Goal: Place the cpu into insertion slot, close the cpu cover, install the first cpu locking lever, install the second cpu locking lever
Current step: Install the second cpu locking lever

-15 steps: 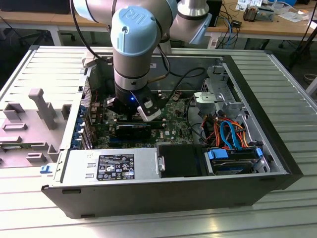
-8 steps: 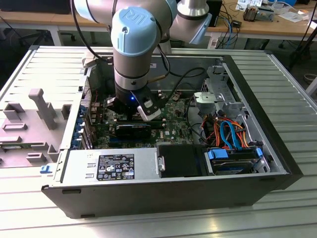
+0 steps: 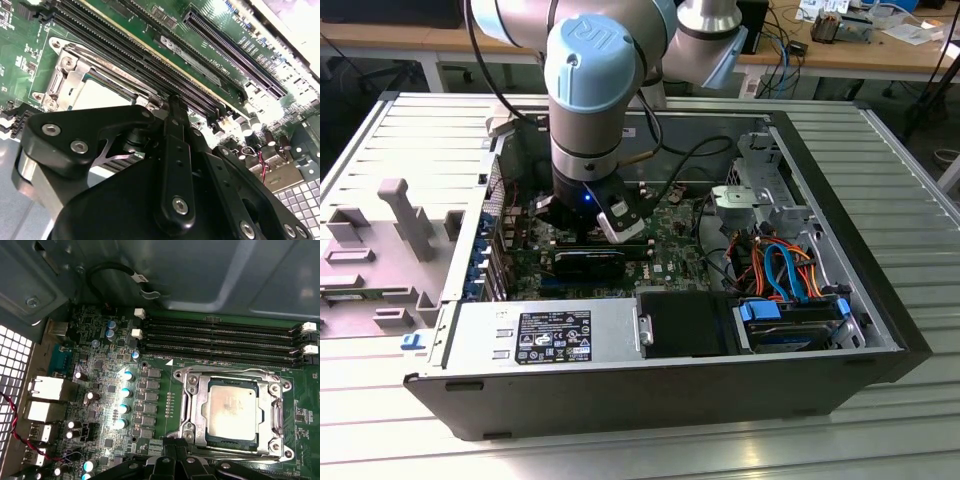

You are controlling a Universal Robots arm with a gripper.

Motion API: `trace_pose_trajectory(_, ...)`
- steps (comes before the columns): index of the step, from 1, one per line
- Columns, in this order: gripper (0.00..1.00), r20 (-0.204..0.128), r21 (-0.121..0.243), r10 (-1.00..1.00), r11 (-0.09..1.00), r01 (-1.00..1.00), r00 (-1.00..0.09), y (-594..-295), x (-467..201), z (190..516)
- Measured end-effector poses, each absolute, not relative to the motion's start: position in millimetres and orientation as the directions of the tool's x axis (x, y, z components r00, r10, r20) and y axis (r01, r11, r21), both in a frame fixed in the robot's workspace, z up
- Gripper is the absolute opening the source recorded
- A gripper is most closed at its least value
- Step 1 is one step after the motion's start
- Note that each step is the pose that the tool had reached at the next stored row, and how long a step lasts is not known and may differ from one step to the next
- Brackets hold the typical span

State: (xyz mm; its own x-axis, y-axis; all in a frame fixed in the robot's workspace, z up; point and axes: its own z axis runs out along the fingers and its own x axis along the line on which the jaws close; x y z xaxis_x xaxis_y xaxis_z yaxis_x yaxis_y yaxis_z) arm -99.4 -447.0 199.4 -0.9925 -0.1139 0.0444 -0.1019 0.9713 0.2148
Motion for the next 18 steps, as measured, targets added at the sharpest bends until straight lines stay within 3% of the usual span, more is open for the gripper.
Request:
trace_pose_trajectory(8, 0.11, 0.044, 0.215, -0.114, 0.971, -0.102, -0.993, -446.8, -99.9, 199.5)
trace_pose_trajectory(12, 0.11, 0.043, 0.212, -0.114, 0.972, -0.102, -0.993, -446.8, -100.0, 214.9)
trace_pose_trajectory(16, 0.11, 0.051, 0.151, -0.106, 0.984, -0.097, -0.993, -446.7, -92.0, 214.9)
trace_pose_trajectory(18, 0.11, 0.055, 0.143, -0.103, 0.985, -0.094, -0.993, -445.3, -80.3, 214.8)
